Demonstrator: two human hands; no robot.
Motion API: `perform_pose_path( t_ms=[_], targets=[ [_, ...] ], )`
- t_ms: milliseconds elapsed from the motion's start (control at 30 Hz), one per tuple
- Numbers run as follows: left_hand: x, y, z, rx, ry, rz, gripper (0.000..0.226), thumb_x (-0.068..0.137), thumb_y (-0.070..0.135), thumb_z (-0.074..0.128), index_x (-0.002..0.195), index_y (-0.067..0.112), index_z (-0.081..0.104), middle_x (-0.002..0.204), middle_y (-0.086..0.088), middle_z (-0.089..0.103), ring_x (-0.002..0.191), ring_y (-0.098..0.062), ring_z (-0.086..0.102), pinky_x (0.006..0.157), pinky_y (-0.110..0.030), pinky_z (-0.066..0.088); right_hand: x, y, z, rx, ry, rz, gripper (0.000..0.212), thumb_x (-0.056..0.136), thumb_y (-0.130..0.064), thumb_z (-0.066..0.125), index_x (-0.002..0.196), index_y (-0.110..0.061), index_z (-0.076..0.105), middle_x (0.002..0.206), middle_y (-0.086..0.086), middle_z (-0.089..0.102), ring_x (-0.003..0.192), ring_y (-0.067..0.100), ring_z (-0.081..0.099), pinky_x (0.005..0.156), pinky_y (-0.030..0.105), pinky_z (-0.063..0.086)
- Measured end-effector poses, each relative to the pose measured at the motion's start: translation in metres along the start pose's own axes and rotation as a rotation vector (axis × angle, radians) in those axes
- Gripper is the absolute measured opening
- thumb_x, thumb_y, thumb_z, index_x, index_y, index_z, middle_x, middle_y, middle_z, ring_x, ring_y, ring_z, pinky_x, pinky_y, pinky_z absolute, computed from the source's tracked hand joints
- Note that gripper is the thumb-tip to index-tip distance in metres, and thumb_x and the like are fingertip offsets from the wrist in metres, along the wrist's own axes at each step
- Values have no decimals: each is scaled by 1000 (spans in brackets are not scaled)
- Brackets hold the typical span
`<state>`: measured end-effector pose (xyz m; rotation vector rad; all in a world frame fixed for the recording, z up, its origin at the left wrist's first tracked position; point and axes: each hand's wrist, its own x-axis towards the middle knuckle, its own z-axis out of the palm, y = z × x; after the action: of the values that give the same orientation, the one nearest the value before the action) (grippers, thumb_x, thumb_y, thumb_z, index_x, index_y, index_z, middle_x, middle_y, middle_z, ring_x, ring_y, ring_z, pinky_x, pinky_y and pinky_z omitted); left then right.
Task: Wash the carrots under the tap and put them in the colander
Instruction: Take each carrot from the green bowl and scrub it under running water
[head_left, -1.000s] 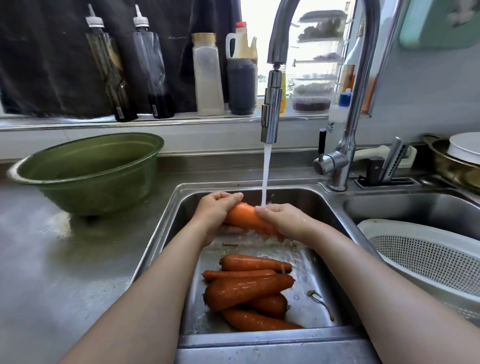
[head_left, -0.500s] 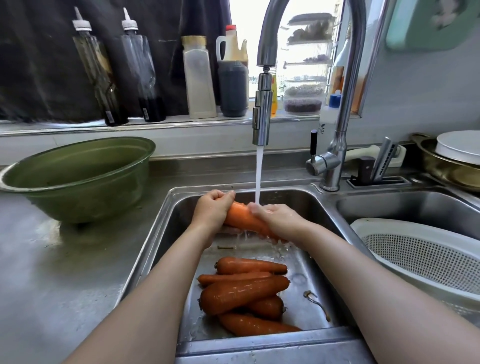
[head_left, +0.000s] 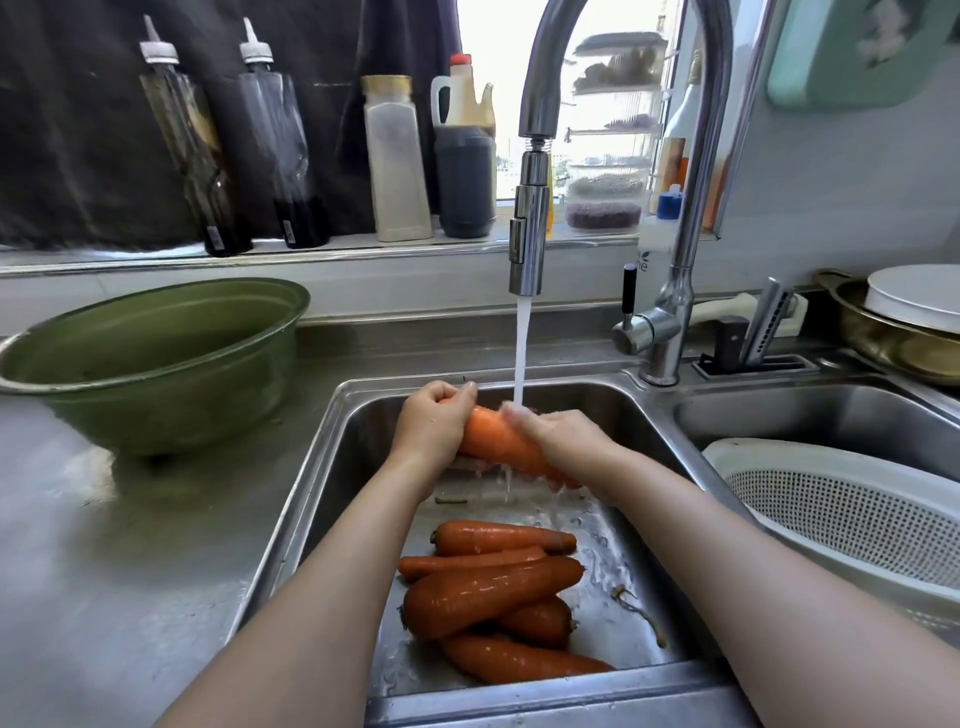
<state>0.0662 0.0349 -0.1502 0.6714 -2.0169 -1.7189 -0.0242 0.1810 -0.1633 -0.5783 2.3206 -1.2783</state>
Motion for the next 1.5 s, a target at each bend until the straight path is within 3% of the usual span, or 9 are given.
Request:
perform_pose_path(
  t_ms=[100,300,500,633,833,1000,1133,1300,1500],
  targets=[
    [1,1,2,20,20,15,29,100,44,62,95,16,65,105,-14,63,94,-34,66,67,-55,64,7,-2,7,-80,133,32,69,99,-70,44,86,-10,75,62,10,72,46,23,60,56,31,48],
    [-1,-2,-4,-4,12,-86,33,99,48,64,102,16,67,106,-12,63,95,-34,66,63,-51,65,-3,8,-9,-24,-259,-40,50,99,-63,55,118,-20,72,93,8,78,66,17,62,64,32,46],
    [0,2,0,-52,-9,-71,32,100,48,62,103,17,67,110,-12,61,99,-34,65,60,-44,64,0,-3,7,-29,51,21,70,95,-74,48,104,-10,74,63,6,74,51,19,62,49,26,46],
    [3,1,-1,46,24,-16,26,100,51,59,99,26,66,103,-4,69,99,-25,63,89,-49,59,0,-1,0,-4,-56,109,59,106,-59,37,116,-9,67,72,10,77,42,17,56,48,25,42],
    [4,-2,-6,-486,-171,-133,21,103,25,56,122,19,62,123,-11,69,120,-35,60,93,-49,56,-5,3,-20,282,-327,265,65,104,-65,40,119,-6,62,77,7,71,46,15,56,37,19,37],
    [8,-3,0,-644,-126,-181,19,98,13,65,116,20,69,129,-11,58,118,-32,57,87,-50,56,-6,6,-29,142,-380,110,59,86,-53,76,123,-8,69,92,6,72,66,15,62,55,25,45],
    [6,-7,3,-521,-46,-188,21,93,27,73,114,25,68,131,-11,58,118,-33,57,103,-54,52,-5,6,-28,100,-398,84,50,101,-51,58,124,-8,66,96,4,77,64,14,61,60,28,41],
    [4,-5,0,-444,-144,-204,19,102,17,62,120,23,61,131,-15,55,115,-34,57,80,-45,58,-5,9,-33,152,-431,135,60,109,-54,36,113,-3,68,94,11,71,52,14,48,50,22,39],
    [14,-8,-7,-497,36,-210,10,102,26,63,111,26,60,123,-11,58,111,-32,58,82,-47,56,-9,-5,-29,533,-534,152,42,110,-28,32,134,-1,52,112,20,73,64,16,52,56,24,45]
  ],
)
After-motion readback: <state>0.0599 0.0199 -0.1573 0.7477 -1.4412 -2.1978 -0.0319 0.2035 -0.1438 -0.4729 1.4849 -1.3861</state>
